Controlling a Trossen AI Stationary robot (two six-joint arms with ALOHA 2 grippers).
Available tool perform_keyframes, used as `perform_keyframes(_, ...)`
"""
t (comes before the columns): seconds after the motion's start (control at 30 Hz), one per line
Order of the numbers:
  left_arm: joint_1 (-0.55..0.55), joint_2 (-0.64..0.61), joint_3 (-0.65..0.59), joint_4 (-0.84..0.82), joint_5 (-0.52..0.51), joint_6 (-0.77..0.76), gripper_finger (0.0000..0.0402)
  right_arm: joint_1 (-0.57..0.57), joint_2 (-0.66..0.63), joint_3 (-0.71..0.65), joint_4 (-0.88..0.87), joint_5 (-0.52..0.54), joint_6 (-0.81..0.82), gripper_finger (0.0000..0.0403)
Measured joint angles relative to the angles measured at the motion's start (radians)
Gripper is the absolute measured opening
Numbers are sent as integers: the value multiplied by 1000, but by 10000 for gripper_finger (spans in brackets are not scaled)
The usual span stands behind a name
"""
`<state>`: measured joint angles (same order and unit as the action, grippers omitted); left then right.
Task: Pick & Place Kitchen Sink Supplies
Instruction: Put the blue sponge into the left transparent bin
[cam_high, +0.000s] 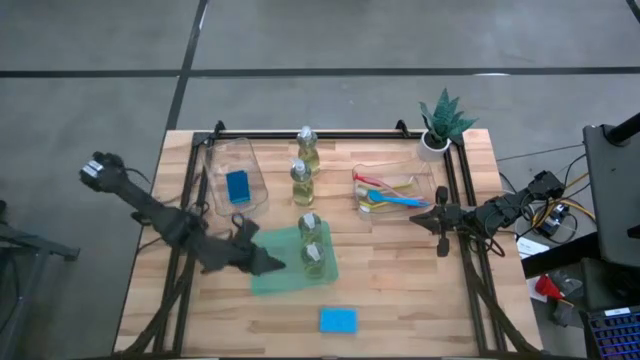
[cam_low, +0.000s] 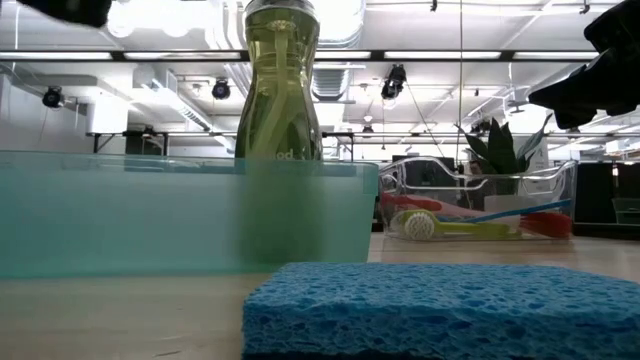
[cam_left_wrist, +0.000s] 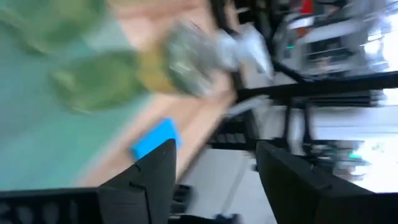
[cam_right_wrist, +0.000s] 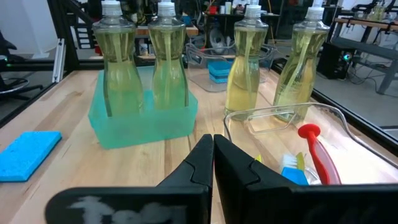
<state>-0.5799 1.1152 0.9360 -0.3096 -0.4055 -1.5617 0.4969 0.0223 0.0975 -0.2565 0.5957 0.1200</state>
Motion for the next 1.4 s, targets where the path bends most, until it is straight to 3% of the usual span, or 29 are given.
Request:
perform_keyframes(0.17,-73,173,45,235,-55,-100,216,0,0,0,0,0,0,8)
perform_keyframes(0.33,-95,362,191,233,-53,-199,215,0,0,0,0,0,0,8)
perform_keyframes(0.73,-124,704,567,-146,-48,-495,212,0,0,0,0,0,0,8)
perform_keyframes(0.9,-117,832,658,-170,-40,-503,212,0,0,0,0,0,0,8)
perform_keyframes(1.07,-110,925,690,-174,-37,-469,205,0,0,0,0,0,0,8)
perform_keyframes(1.4,-86,994,680,-253,-37,-466,184,0,-1,0,0,0,0,8)
